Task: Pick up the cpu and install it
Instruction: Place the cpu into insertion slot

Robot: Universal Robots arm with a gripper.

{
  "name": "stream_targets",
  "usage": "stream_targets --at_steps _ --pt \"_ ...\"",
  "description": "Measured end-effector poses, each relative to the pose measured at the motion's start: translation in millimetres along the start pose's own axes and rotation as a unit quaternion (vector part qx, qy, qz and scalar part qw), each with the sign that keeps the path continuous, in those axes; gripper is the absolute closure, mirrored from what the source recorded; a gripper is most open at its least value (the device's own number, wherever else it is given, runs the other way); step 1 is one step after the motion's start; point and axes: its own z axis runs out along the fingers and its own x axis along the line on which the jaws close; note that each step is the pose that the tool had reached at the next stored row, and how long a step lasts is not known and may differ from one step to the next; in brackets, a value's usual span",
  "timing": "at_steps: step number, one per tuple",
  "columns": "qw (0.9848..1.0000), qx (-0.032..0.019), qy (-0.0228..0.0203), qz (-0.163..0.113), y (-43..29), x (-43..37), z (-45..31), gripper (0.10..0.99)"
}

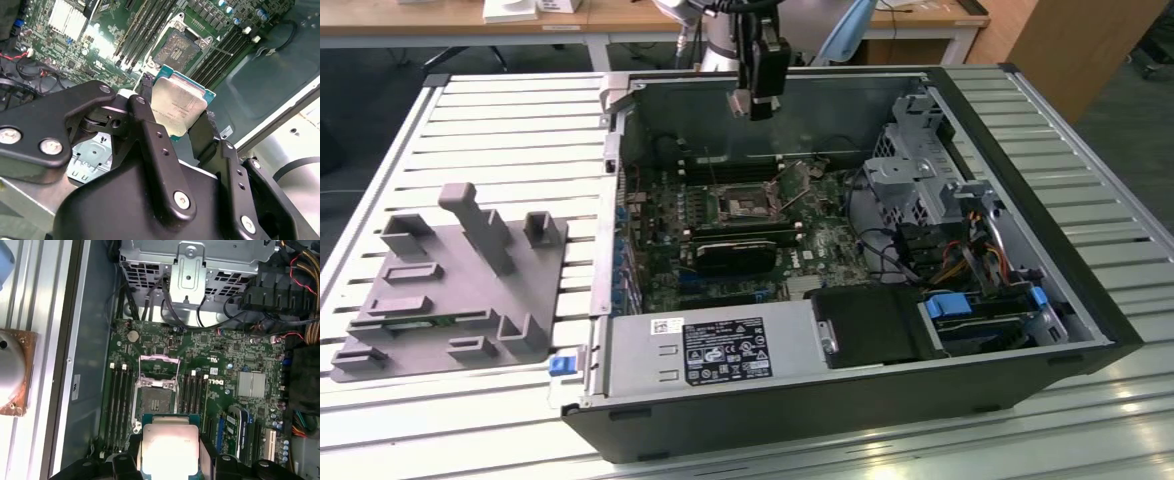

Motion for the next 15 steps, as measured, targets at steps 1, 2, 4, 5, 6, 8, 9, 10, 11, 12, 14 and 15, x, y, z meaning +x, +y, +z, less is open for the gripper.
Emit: stream_targets --at_steps 1,2,4,5,6,8,9,10,11,12,14,15 --pt "1.0 -0.0001 -0.0002 0.003 0.0 0.0 0.0 0.545" --pt "1.0 -0.0001 -0.0004 0.006 0.0 0.0 0.0 0.545" --pt "0.9999 -0.0003 -0.0009 0.013 0.0 0.0 0.1 0.545" --pt "0.9999 -0.0003 -0.0011 0.016 0.0 0.0 0.1 0.545" --pt "0.9998 -0.0004 -0.0013 0.019 0.0 0.0 0.1 0.545" --pt "0.9996 -0.0005 -0.0017 0.026 0.0 0.0 0.2 0.545" --pt "0.9996 -0.0006 -0.0019 0.03 0.0 0.0 0.2 0.545" --pt "0.9995 -0.0006 -0.0022 0.033 0.0 0.0 0.2 0.545" --pt "0.9993 -0.0007 -0.0024 0.036 0.0 0.0 0.3 0.545" --pt "0.9992 -0.0008 -0.0026 0.04 0.0 0.0 0.3 0.545" --pt "0.9989 -0.0009 -0.003 0.046 0.0 0.0 0.3 0.545" --pt "0.9987 -0.001 -0.0034 0.052 0.0 0.0 0.4 0.545"
